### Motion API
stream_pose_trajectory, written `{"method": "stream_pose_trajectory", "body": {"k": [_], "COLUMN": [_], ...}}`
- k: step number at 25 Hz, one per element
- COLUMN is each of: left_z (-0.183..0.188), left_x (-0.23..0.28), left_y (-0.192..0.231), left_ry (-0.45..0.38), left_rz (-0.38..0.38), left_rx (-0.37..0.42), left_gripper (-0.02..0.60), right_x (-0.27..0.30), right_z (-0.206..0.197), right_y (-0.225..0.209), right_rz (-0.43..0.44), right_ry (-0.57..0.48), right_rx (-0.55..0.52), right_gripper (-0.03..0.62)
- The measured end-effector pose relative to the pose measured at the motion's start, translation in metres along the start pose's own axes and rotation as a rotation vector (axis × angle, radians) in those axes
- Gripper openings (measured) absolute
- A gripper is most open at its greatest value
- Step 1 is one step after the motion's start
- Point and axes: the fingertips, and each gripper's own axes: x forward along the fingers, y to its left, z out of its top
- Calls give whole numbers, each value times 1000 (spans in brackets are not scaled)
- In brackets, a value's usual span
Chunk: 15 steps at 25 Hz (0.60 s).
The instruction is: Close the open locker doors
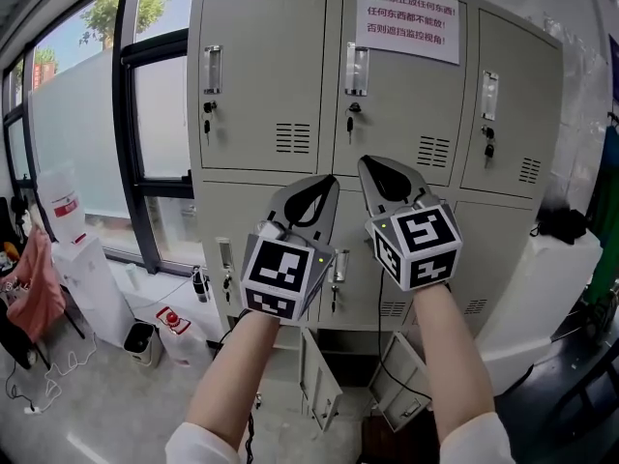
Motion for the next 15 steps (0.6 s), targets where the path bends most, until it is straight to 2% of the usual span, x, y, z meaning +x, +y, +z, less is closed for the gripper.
{"method": "stream_pose_trajectory", "body": {"k": [8, 15], "left_z": [29, 23], "left_x": [-31, -68], "left_y": [-30, -51], "left_ry": [11, 58], "left_rz": [5, 0], "left_rx": [-1, -80], "left_gripper": [20, 20], "right_x": [-47, -92], "right_z": [24, 25], "right_y": [15, 44], "right_rz": [47, 88], "right_ry": [-9, -7], "right_rx": [4, 9], "right_gripper": [14, 14]}}
